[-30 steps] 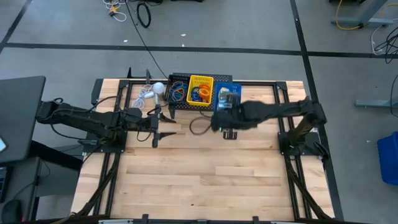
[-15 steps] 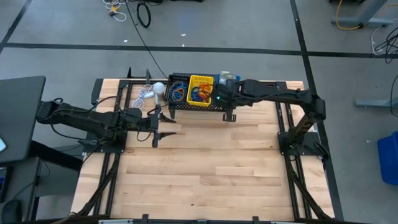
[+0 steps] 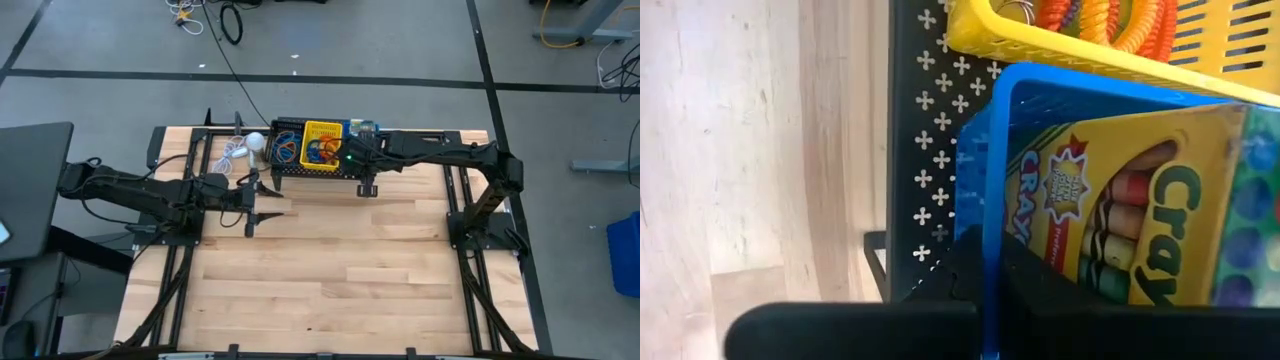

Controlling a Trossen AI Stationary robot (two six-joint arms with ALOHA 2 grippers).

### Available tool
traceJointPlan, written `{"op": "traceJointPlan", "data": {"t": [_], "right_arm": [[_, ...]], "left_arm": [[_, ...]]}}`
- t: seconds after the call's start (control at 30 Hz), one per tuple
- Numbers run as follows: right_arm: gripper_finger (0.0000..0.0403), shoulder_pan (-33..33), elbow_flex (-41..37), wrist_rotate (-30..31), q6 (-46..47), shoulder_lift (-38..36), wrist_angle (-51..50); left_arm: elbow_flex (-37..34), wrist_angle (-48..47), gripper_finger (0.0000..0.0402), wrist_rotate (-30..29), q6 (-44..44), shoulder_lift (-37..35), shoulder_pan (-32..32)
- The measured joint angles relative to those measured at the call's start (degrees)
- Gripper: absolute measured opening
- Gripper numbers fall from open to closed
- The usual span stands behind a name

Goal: Pick & Place Office Desk Supplies
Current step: Put the blue basket on the shelf, then return to Home Position

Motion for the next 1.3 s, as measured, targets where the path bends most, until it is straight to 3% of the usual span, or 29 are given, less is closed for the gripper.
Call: {"op": "traceJointPlan", "data": {"t": [0.4,0.83,1.03,1.3], "right_arm": [[0.0011,-0.02,-0.02,-3.66,-1.49,0.00,1.05],[0.0088,0.07,-0.02,-3.59,0.48,0.00,0.98],[0.0146,1.79,-0.02,-2.48,0.46,0.00,0.99],[0.0228,5.37,2.79,4.54,3.38,0.00,-0.06]], "left_arm": [[0.00,0.03,0.0227,-0.01,0.35,-0.02,0.02],[0.00,0.03,0.0227,-0.02,0.28,-0.02,0.00],[0.00,0.03,0.0227,-0.01,0.25,-0.02,0.01],[0.00,0.03,0.0227,-0.02,0.20,-0.06,0.01]]}}
